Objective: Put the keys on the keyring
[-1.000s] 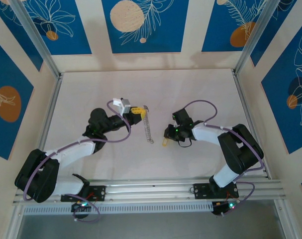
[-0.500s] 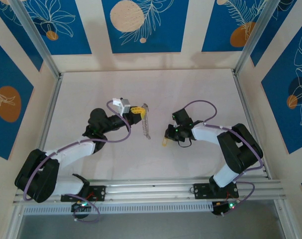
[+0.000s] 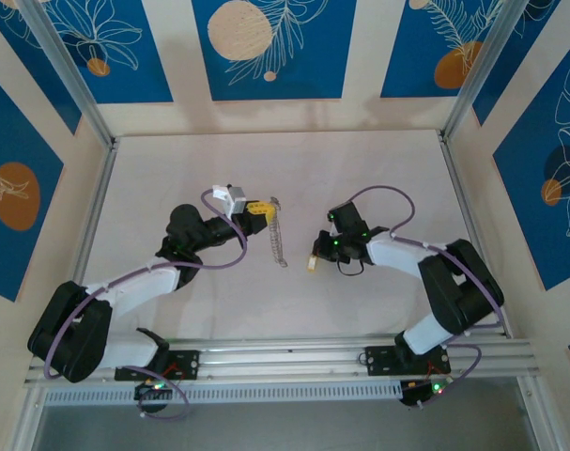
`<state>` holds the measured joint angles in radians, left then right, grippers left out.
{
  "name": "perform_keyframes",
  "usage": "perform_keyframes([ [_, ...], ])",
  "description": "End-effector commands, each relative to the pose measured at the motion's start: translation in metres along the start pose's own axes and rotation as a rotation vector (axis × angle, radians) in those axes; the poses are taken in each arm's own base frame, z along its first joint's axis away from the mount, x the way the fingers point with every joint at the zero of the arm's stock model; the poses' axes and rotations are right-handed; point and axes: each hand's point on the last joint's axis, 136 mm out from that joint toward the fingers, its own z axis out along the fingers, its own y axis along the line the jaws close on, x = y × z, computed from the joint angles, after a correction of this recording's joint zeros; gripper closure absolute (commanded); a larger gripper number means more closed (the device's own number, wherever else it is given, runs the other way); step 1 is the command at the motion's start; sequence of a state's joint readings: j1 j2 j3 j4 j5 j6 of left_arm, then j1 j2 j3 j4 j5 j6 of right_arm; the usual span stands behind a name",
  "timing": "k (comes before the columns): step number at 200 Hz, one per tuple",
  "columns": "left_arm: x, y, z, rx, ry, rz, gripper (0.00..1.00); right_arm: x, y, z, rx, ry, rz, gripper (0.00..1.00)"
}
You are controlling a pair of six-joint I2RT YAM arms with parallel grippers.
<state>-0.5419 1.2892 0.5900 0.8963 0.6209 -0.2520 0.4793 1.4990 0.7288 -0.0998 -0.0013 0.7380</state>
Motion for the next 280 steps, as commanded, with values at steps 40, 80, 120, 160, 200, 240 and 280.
perform_keyframes([
  [40,-0.019,-0.017,0.004,0.085,-0.010,0.070,1.00,-0.043,0.064,-0.098,-0.367,-0.234,-0.205,1.00],
  [80,-0.023,-0.023,0.010,0.134,0.016,0.078,1.00,-0.048,0.100,-0.159,-0.600,-0.357,-0.353,1.00],
  [120,-0.025,-0.031,0.020,0.189,0.039,0.090,1.00,-0.037,0.123,-0.197,-0.736,-0.403,-0.474,1.00],
  [160,-0.024,-0.039,0.031,0.237,0.052,0.099,1.00,-0.027,0.136,-0.215,-0.801,-0.423,-0.552,1.00],
  [200,-0.023,-0.045,0.039,0.268,0.060,0.102,1.00,-0.020,0.146,-0.217,-0.828,-0.413,-0.599,1.00],
  [240,-0.021,-0.047,0.043,0.272,0.067,0.106,1.00,-0.016,0.155,-0.213,-0.838,-0.399,-0.627,1.00],
  [280,-0.022,-0.050,0.043,0.275,0.066,0.107,1.00,-0.016,0.162,-0.210,-0.839,-0.392,-0.640,1.00],
])
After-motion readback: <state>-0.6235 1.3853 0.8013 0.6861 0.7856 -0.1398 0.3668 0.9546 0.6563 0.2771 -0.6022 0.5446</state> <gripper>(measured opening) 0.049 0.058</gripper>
